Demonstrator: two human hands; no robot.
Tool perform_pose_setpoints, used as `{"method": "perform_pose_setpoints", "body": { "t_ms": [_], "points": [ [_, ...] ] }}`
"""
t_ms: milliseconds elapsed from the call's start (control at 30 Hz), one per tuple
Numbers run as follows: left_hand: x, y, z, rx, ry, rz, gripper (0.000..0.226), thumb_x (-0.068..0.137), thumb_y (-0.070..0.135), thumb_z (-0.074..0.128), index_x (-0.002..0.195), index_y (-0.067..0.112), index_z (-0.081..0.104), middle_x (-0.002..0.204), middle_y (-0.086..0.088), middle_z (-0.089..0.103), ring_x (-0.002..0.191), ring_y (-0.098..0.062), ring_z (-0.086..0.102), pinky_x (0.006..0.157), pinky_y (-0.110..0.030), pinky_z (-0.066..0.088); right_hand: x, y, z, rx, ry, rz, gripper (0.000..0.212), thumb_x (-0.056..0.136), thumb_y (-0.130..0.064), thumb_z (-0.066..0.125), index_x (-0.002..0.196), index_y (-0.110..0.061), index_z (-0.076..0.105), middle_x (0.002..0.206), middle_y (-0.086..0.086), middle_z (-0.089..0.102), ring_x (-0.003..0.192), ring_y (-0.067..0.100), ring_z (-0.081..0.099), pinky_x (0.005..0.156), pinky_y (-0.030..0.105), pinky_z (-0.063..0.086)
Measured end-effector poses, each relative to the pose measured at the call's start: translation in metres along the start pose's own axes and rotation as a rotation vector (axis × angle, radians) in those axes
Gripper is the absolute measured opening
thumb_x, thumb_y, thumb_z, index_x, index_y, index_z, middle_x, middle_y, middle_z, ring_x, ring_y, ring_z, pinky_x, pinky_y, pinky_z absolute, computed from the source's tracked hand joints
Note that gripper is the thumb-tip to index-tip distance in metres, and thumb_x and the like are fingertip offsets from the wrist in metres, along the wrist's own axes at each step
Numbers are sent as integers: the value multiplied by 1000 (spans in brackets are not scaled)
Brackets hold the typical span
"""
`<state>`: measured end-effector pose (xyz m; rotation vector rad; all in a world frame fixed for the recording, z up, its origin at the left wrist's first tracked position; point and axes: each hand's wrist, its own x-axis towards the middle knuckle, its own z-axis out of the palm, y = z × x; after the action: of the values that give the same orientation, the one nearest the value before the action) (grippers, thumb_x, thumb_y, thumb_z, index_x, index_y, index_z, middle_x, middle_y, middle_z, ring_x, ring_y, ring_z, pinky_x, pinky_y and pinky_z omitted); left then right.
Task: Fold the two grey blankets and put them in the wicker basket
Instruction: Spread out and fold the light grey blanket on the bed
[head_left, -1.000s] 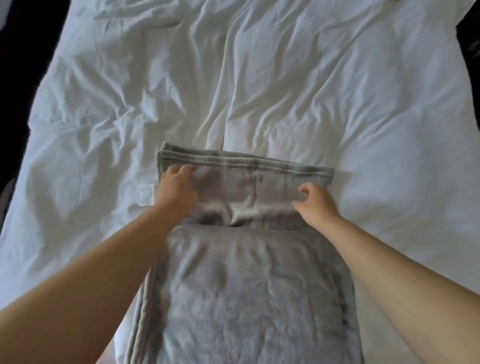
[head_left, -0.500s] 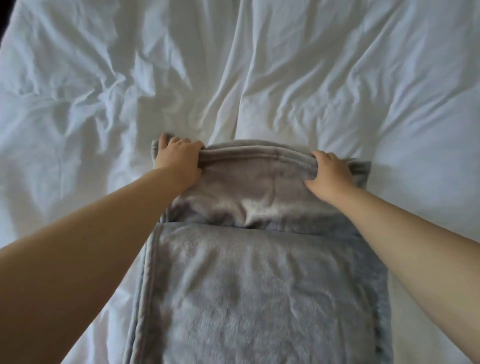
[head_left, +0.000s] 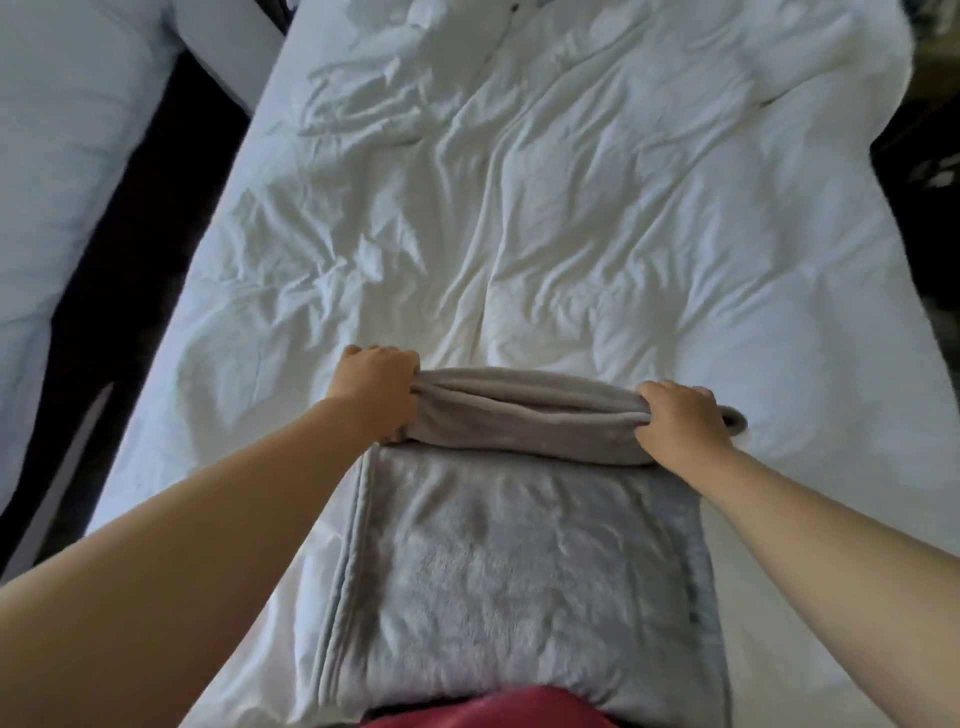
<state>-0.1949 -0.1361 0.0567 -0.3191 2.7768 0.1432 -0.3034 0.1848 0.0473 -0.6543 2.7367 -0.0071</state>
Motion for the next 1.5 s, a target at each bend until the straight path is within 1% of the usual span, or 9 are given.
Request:
{"method": "perform_pose_setpoints", "body": {
  "t_ms": [133,400,700,900,1000,1067,1167,1333,1500],
  "points": [
    [-72,15,-5,-30,-100,62,19,81,25,56,99,19,54,103,-4,59,94,-27,59,71,-32,41,-72,-3,-1,186,-78,60,18,83,-13,59,100,-18,56,99,0,49,91,25,54,71,31,37],
    [-188,7,98,114,-687,89,39,93,28,42,128,16,56,131,-8,56,117,-25,55,95,-31,44,-197,1,88,135,-622,64,30,84,-23,59,114,-22,58,111,2,59,98,19,58,76,24,43],
    [-165,13,99,-487,-98,-497,29,85,15,47,112,14,58,117,-11,52,101,-33,58,86,-37,49,-188,35,73,199,-543,267,18,86,-21,57,102,-19,65,110,2,65,99,18,59,75,21,41],
    [-124,42,100,-381,-67,-328,47,85,22,54,132,23,50,137,-7,43,124,-27,43,101,-38,38,-134,46,71,361,-239,483,19,87,-19,58,102,-8,64,105,10,64,99,30,59,75,27,40],
    [-112,58,117,-298,-107,-200,53,88,28,53,139,28,41,148,-6,32,134,-27,34,109,-38,29,-110,52,75,540,-95,690,11,88,-22,57,85,-11,58,83,11,58,78,30,56,63,30,35],
    [-107,67,132,-294,-177,-208,55,91,35,50,143,29,34,153,-8,25,140,-27,25,114,-40,24,-95,59,85,803,-108,797,18,87,-25,62,82,-8,60,73,7,61,69,26,58,64,32,44],
    [-99,78,152,-261,-312,-281,58,94,42,43,148,32,24,158,-9,12,143,-28,15,117,-44,17,-81,64,102,1220,-262,878,16,86,-15,67,98,-4,67,95,16,71,86,31,68,83,44,55],
    [-82,97,144,-257,-238,-372,50,89,32,49,138,26,42,149,-11,29,138,-30,25,116,-52,10,-62,54,97,510,-30,985,31,84,-10,59,113,-2,60,119,24,57,106,41,56,82,40,49],
    [-60,116,128,-259,88,-198,45,87,24,51,132,21,49,150,-10,33,142,-28,23,117,-52,2,-49,-50,82,480,188,261,43,87,-13,56,128,-4,51,129,19,51,121,36,46,103,46,37]
  ]
}}
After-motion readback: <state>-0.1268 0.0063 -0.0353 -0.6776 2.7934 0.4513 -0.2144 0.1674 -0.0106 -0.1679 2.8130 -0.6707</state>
